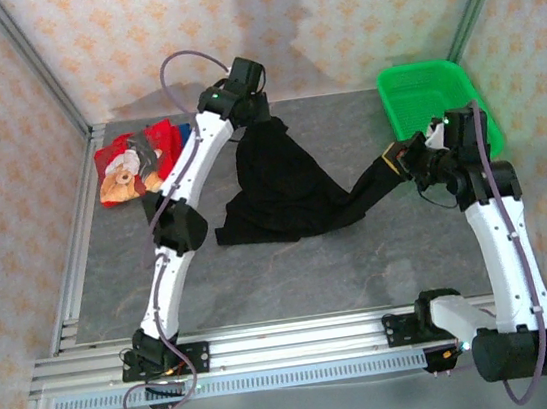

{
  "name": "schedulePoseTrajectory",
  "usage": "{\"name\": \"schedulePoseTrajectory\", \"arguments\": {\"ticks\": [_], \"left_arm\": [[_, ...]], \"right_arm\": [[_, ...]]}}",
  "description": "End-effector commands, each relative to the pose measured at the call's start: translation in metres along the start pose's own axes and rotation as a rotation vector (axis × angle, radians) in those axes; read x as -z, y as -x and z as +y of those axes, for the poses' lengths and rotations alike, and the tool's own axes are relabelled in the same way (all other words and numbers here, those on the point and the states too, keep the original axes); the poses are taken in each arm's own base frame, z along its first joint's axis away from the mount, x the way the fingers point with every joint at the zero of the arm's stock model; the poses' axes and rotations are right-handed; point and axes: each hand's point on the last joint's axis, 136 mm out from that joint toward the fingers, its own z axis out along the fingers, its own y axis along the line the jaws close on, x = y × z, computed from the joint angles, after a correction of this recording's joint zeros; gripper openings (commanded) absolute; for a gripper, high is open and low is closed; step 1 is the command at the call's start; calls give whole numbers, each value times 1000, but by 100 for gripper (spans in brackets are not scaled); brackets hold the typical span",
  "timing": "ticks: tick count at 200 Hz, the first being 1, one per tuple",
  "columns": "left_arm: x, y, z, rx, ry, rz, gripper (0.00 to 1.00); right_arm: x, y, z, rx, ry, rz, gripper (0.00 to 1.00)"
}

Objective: Fold and stack the t-shirts

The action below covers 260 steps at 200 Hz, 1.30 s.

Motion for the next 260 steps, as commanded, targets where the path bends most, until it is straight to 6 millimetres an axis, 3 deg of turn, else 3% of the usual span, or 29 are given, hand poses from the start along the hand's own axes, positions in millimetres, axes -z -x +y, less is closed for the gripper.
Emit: {"name": "schedulePoseTrajectory", "arguments": {"ticks": [1,6,27,56,100,118,130,147,169,185,201,208,222,241,251,255,260], "left_arm": [[172,64,-10,9,-141,-309,0],[201,68,-6,20,-160,-356,0],[272,67,14,43,-183,-444,0],[344,62,26,61,-240,-534,0],[397,74,30,76,-299,-631,0],[407,87,28,65,-293,-678,0],[406,95,29,57,-277,-696,0],[385,103,23,44,-269,-673,0],[327,105,12,18,-232,-591,0],[271,101,2,-1,-211,-511,0],[206,94,-7,-16,-180,-426,0],[168,88,-11,-26,-149,-380,0],[116,83,-13,-30,-100,-333,0],[52,75,-21,-23,-91,-280,0],[31,71,-26,-18,-100,-258,0],[19,67,-25,-9,-100,-242,9],[9,62,-26,5,-105,-224,30]], "right_arm": [[33,-16,28,67,104,9,0],[37,-20,30,61,121,18,0],[60,-38,49,42,213,47,0],[87,-53,71,-9,333,64,0],[126,-55,110,-21,464,35,0],[137,-51,126,-1,508,22,0],[133,-49,126,2,498,25,0],[119,-44,114,6,442,21,0],[94,-35,95,11,380,15,0],[71,-25,78,13,317,-2,0],[43,-13,57,27,239,-4,0],[31,-8,47,43,204,-9,0],[9,7,27,90,115,-39,0],[-13,26,3,154,-7,-72,0],[-23,35,-6,160,-45,-79,0],[-27,37,-8,165,-52,-77,0],[-31,40,-12,169,-70,-78,0]]}}
